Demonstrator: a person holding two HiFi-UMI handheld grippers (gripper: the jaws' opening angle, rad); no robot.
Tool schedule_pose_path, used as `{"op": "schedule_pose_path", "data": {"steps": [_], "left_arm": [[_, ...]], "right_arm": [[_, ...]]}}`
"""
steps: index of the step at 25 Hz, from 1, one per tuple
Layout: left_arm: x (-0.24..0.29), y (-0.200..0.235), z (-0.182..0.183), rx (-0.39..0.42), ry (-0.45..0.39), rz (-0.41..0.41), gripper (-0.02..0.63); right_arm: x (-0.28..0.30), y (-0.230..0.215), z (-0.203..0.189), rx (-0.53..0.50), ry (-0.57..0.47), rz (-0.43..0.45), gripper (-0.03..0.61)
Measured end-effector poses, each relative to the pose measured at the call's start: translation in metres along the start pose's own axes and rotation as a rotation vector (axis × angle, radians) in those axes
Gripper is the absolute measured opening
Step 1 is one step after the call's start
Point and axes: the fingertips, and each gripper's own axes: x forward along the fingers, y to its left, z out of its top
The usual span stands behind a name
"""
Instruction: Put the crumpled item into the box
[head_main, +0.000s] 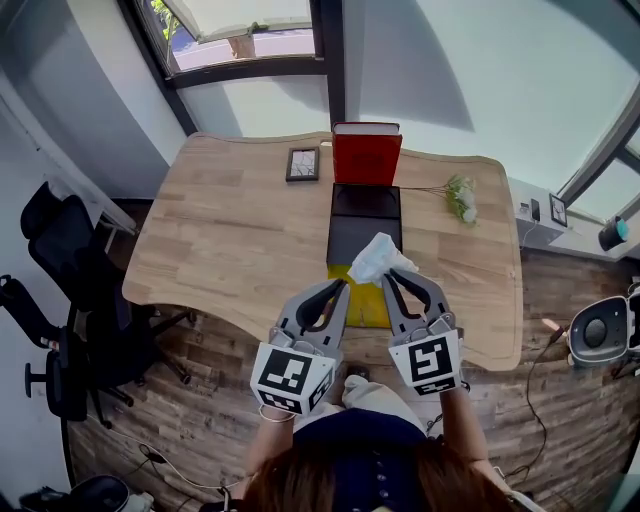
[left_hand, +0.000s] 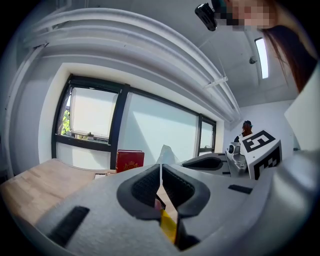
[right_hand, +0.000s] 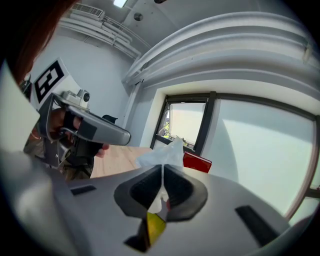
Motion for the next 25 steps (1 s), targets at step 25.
{"op": "schedule_pose_path", "data": {"steps": [25], "left_arm": [[0.027,0.021,-0.007,-0.015,0.031,0.066,0.035]], "right_arm": [[0.051,0.035,-0.085,-0.137,0.183,0.239,0.031]]}}
